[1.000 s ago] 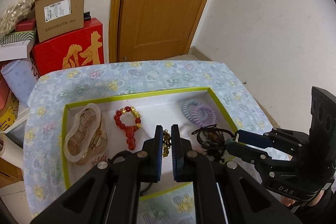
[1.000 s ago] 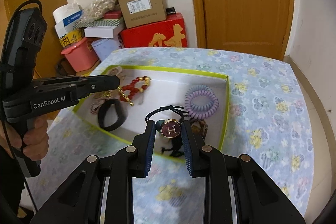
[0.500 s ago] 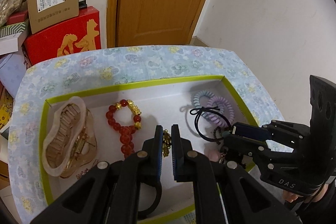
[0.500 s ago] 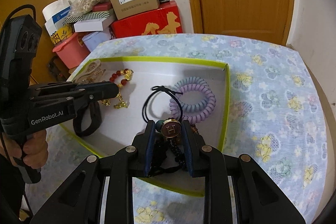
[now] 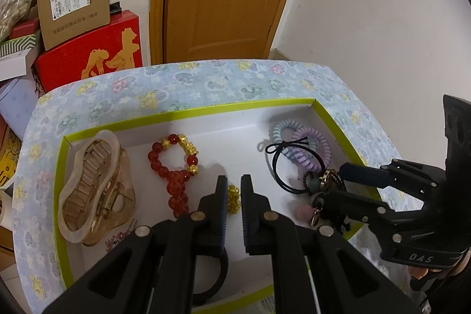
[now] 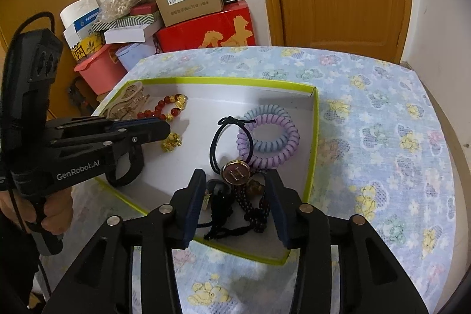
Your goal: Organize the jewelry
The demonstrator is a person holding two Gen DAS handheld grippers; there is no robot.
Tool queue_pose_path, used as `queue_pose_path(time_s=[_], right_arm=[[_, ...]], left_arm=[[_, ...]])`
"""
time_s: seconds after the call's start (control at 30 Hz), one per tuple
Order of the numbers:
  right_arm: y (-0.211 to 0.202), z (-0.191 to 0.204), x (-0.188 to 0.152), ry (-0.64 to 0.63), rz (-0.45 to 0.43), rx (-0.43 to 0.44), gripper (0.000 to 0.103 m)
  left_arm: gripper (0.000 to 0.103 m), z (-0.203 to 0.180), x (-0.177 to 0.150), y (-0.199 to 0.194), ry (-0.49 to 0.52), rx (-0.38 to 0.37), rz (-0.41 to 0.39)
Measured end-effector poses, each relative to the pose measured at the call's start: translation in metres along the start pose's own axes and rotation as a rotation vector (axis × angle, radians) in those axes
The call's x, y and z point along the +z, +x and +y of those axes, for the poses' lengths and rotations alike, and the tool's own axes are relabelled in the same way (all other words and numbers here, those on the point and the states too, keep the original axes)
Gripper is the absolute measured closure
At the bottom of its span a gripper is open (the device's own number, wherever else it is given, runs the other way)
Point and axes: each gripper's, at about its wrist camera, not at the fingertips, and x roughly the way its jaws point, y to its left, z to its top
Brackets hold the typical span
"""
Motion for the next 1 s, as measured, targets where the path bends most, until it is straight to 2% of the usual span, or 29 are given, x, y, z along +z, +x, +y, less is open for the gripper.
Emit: queue_pose_path(time_s=[0.27,0.53,0.63,0.83,1.0], right_arm=[[-0.024,0.003,-0.010,0.015,-0.025,-0.007,0.059],[-0.055,0.016,-0.029,0.023,-0.046,-0.022,0.059],[-0.066,0.024,-0.039,0.011,-0.049,-0.024,0.059],[-0.093,0.047,-0.064,-0.012,-0.066,-0.043,0.059],[-0.108,0.060,-0.085,-0.017,-0.063,-0.061,0.059]], left_arm=[[0.089,-0.004,-0.008,-0.018,-0.003,0.027,-0.021],[0.086,-0.014,-0.027,-0.059,-0.009,0.074,-0.062],[0.081,-0.018,-0.039,-0.077,-0.007,0.093,-0.079],[0.080,-0.033,-0.073,-0.107,0.011,0.164,-0.089],[0.080,-0.044,-0.103,-0.126,0.014,0.188,-0.082]])
